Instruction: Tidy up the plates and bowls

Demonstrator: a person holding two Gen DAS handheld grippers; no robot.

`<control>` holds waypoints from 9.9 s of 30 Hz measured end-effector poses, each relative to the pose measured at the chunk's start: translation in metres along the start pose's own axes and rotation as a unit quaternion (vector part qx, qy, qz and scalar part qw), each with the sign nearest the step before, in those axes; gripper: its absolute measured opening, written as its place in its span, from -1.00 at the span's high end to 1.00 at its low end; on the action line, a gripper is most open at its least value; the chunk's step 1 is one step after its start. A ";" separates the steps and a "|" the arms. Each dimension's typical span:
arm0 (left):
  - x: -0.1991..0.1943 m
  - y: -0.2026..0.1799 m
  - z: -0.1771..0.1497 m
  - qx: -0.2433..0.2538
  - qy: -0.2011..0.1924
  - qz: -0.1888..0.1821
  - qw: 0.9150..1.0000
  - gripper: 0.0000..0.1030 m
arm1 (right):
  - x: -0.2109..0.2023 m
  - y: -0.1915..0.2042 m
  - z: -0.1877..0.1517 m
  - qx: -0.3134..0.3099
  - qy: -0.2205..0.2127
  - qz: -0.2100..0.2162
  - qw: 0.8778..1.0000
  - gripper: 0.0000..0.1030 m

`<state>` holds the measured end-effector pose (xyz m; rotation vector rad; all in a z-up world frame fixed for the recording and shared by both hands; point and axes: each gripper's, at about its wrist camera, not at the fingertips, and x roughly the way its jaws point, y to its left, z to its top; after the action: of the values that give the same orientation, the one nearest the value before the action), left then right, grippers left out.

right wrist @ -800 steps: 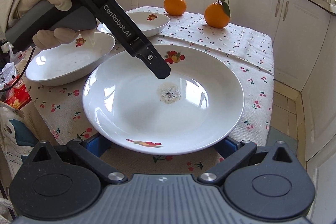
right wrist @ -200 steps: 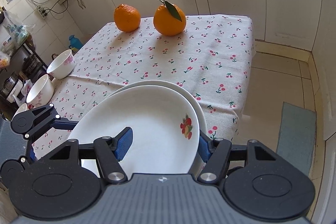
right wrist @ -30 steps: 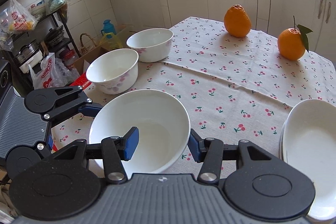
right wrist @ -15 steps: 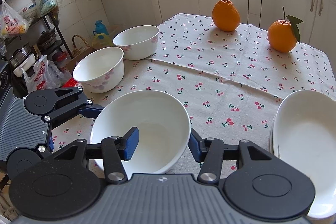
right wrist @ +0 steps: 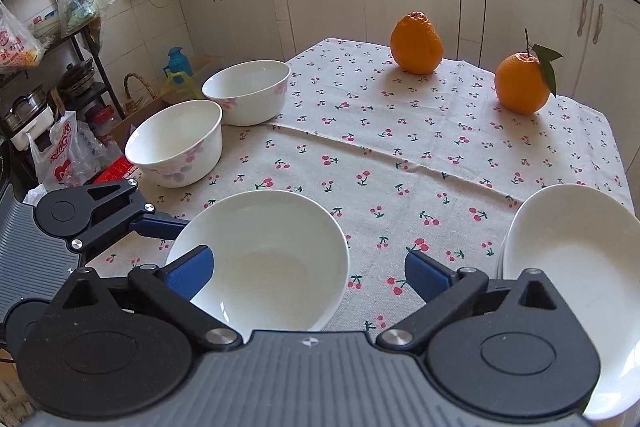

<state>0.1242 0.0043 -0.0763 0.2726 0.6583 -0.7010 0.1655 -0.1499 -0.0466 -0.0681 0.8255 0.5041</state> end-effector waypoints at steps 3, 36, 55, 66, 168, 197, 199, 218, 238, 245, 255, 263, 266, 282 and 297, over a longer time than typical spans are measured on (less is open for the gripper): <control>-0.010 0.004 -0.005 -0.015 -0.004 0.007 1.000 -0.93 | 0.000 0.005 0.001 -0.008 0.002 -0.007 1.000 -1.00; -0.059 0.114 -0.038 -0.075 -0.035 0.170 0.982 -0.93 | 0.053 0.089 0.076 -0.100 -0.008 0.036 0.994 -1.00; -0.038 0.133 -0.029 -0.064 -0.040 0.136 0.988 -0.92 | 0.114 0.092 0.116 -0.105 0.046 0.089 0.989 -0.68; -0.037 0.140 -0.030 -0.070 -0.042 0.125 0.989 -0.86 | 0.137 0.085 0.125 -0.085 0.077 0.114 0.987 -0.30; -0.022 0.003 0.025 0.009 -0.027 -0.003 1.000 -0.77 | -0.014 -0.010 0.035 -0.001 0.053 0.070 0.996 -0.10; -0.029 0.006 0.015 0.002 -0.025 -0.007 1.000 -0.89 | -0.019 0.007 0.031 -0.050 0.004 0.036 0.998 -1.00; -0.035 0.008 0.013 0.003 -0.026 -0.002 1.000 -0.89 | -0.020 0.007 0.032 -0.038 0.005 0.035 0.999 -1.00; -0.091 0.081 -0.007 -0.035 -0.045 0.127 0.990 -0.89 | -0.009 0.068 0.055 -0.117 -0.011 -0.024 0.993 -1.00; -0.045 0.194 0.022 -0.076 -0.066 0.130 0.986 -0.89 | 0.062 0.086 0.115 -0.162 0.000 -0.012 0.987 -1.00; -0.012 0.230 0.035 -0.105 -0.056 0.103 0.987 -0.88 | 0.091 0.077 0.139 -0.175 0.005 0.023 0.984 -1.00; 0.022 0.262 0.046 -0.132 -0.031 0.055 0.989 -0.76 | 0.134 0.057 0.155 -0.181 0.038 0.052 0.981 -1.00; 0.042 0.278 0.049 -0.161 -0.007 0.030 0.986 -0.35 | 0.155 0.055 0.159 -0.193 0.056 0.082 0.976 -0.91; 0.044 0.280 0.049 -0.163 -0.004 0.028 0.986 -0.25 | 0.163 0.055 0.160 -0.198 0.066 0.084 0.974 -0.79; 0.051 0.284 0.051 -0.158 0.011 0.015 0.987 0.04 | 0.174 0.051 0.161 -0.183 0.079 0.108 0.974 -0.58; 0.046 0.272 0.058 -0.136 0.014 0.024 0.990 0.04 | 0.166 0.051 0.159 -0.171 0.078 0.108 0.976 -0.57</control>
<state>0.3602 0.1563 -0.0568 0.0461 0.7635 -0.5552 0.3459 0.0014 -0.0507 -0.3406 0.8970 0.8517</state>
